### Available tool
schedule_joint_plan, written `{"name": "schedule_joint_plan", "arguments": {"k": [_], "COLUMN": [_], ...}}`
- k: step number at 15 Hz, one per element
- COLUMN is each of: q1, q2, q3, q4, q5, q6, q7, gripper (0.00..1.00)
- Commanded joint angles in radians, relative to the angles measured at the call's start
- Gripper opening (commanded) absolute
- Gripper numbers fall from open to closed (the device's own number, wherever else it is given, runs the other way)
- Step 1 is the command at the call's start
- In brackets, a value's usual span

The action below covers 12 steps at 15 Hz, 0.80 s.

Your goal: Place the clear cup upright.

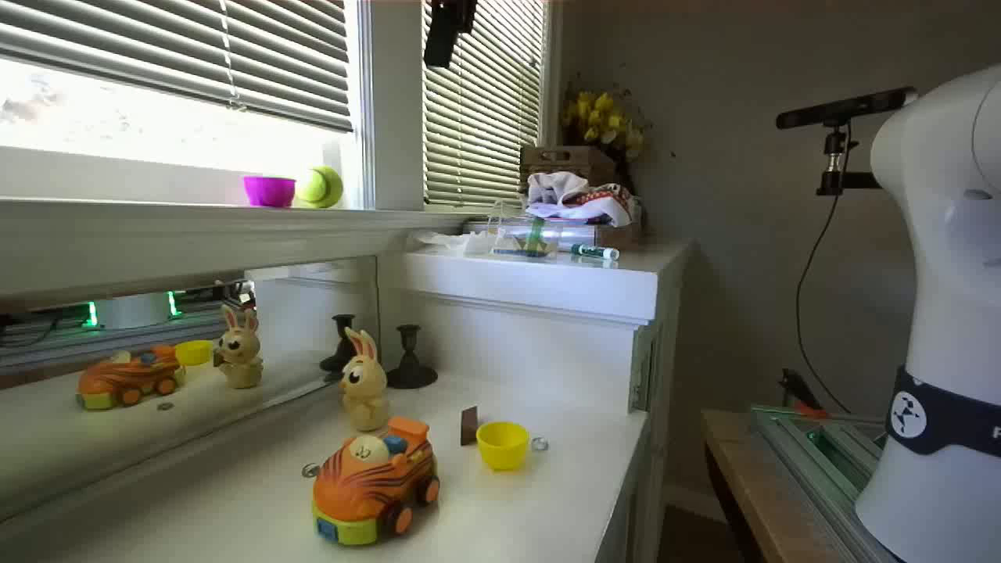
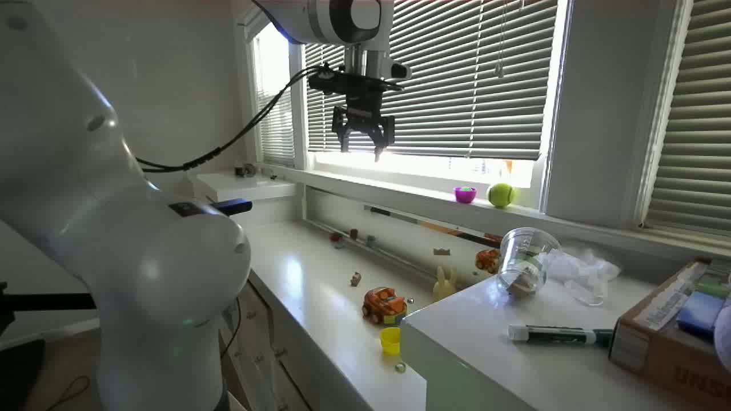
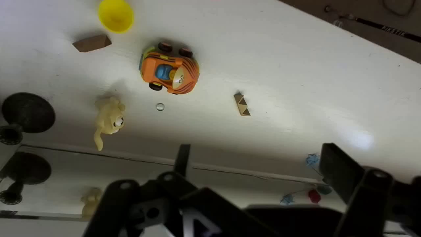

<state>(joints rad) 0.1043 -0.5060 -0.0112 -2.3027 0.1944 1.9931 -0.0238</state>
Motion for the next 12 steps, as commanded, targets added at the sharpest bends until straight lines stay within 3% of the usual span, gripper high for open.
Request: {"name": "schedule_joint_plan", "arguments": {"k": [1, 8, 12], "q1": [-0.013, -0.013, -0.070], "q2": [0.001, 0.001, -0.002], "q3": [0.011, 0.011, -0.017], "q4": [0.003, 0.003, 0.010], "q5": [0.006, 0.006, 0.037], "q6": [-0.003, -0.003, -0.080], "q7": [-0.005, -0.005, 0.128], "gripper": [1.00, 1.00, 1.00]}}
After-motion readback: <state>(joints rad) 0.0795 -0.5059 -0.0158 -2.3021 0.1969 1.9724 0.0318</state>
